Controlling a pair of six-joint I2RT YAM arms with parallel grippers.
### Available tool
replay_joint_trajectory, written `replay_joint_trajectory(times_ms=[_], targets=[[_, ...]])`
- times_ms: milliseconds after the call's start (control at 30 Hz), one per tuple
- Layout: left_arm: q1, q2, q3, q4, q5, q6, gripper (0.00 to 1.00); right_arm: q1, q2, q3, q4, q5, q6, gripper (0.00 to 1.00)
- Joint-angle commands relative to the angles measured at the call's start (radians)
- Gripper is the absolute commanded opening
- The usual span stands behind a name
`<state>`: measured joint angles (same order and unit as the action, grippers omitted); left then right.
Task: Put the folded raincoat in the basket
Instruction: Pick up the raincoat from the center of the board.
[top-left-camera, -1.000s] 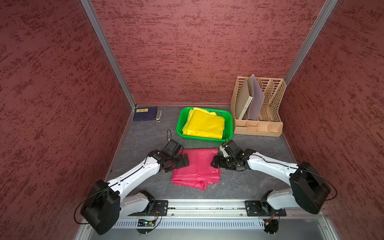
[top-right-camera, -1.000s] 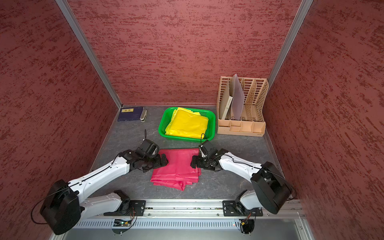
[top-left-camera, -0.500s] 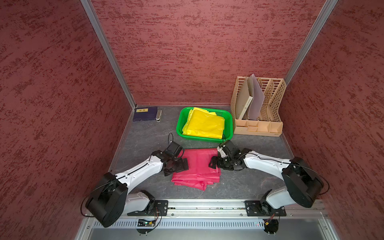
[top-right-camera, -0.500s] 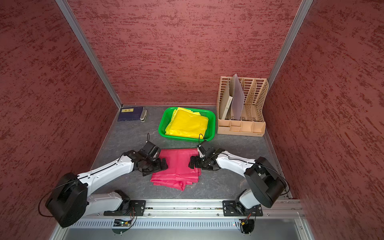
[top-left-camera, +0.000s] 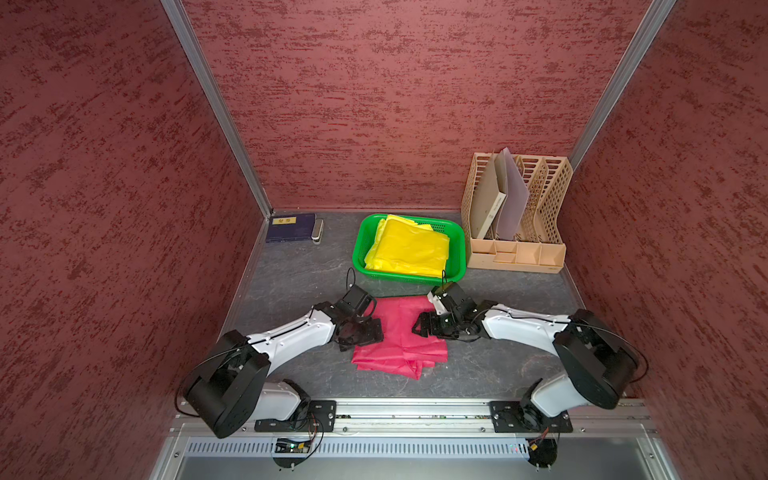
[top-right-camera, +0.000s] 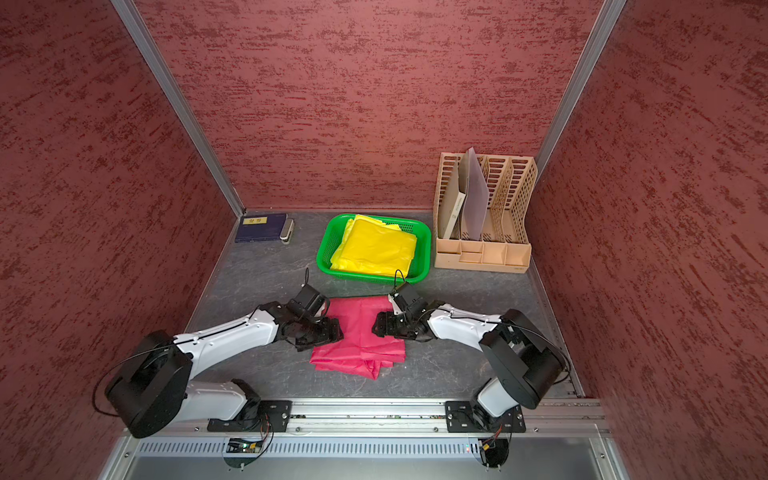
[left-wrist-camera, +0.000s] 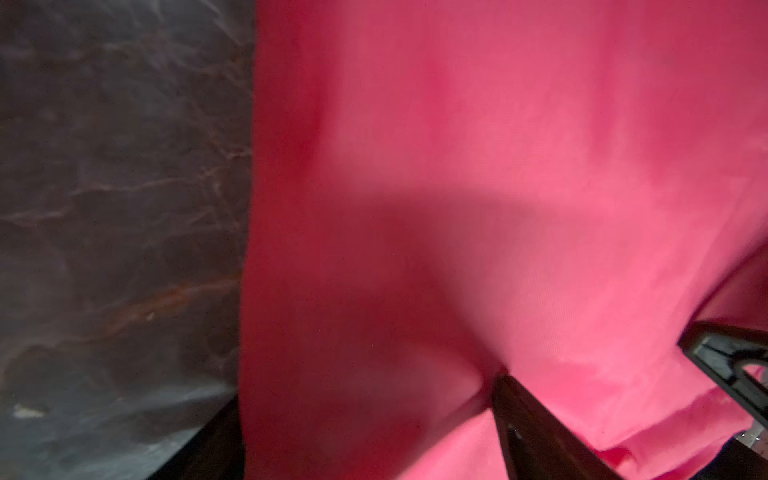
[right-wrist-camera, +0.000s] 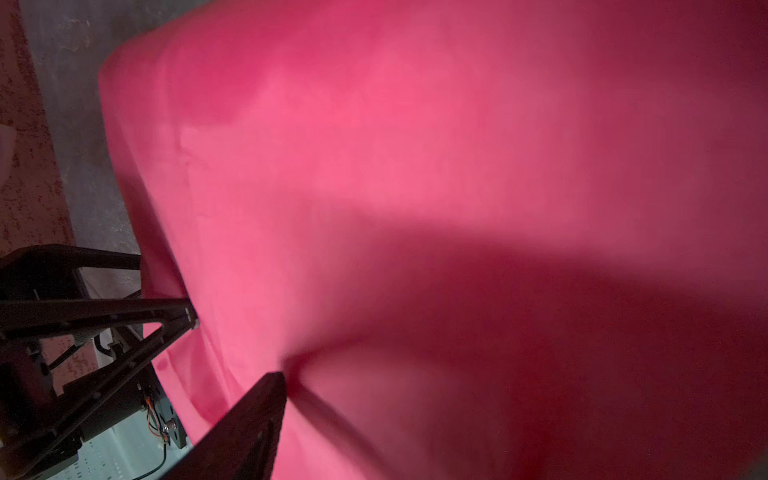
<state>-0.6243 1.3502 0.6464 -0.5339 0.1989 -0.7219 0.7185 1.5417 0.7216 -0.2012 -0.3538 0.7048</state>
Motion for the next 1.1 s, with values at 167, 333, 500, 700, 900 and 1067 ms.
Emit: replay_joint_trajectory(times_ms=[167, 333, 500, 700, 900, 1067], targets=[[-0.023, -0.002, -0.015, 0.114, 0.013, -0.035, 0.60, 0.028, -0.012, -0.041, 0.016, 0.012, 0.047, 0.53], [-0.037, -0.011, 0.007, 0.143, 0.011, -0.030, 0.43, 0.040, -0.041, -0.032, 0.007, 0.024, 0.054, 0.29], [-0.059, -0.011, 0.028, 0.174, 0.024, -0.024, 0.14, 0.047, -0.072, -0.009, -0.030, 0.049, 0.050, 0.08], [-0.086, -0.009, 0.057, 0.200, 0.022, -0.020, 0.00, 0.051, -0.123, 0.026, -0.077, 0.074, 0.041, 0.00], [-0.098, -0.064, 0.078, 0.167, -0.006, -0.024, 0.00, 0.053, -0.177, 0.065, -0.126, 0.082, 0.032, 0.00], [-0.097, -0.162, 0.116, 0.087, -0.041, -0.015, 0.00, 0.053, -0.237, 0.132, -0.194, 0.075, 0.021, 0.00]])
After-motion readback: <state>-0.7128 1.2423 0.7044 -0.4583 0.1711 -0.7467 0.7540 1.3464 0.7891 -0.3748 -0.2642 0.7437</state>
